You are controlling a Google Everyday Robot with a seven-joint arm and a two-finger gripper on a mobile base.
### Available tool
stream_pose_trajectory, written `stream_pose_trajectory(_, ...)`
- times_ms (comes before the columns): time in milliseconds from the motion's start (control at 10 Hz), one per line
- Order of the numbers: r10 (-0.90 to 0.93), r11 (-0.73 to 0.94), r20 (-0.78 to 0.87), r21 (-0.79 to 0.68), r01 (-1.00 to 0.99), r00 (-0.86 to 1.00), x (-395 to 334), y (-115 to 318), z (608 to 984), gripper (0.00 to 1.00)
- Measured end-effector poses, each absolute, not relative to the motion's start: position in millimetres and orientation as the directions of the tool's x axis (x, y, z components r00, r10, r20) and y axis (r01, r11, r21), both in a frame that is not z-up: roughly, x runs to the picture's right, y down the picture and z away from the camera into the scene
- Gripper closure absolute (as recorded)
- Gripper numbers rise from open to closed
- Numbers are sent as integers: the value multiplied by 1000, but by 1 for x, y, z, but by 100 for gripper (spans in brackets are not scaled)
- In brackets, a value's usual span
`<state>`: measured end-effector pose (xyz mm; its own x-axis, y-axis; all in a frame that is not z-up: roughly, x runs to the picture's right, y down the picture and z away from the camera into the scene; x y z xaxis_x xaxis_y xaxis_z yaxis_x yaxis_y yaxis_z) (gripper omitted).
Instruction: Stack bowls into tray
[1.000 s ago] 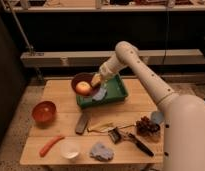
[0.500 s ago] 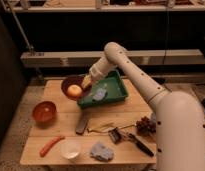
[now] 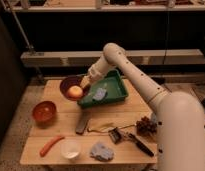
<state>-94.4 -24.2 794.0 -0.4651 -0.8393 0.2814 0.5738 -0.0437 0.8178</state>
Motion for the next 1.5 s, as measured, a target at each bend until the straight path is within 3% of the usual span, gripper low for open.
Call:
stream_pose_trajectory(700,-858,13,315,803,596,-407,-214,-14,786,100)
stream_pose_trajectory(1500,-781,-12,407,749,663,-474,-260,33,824,100)
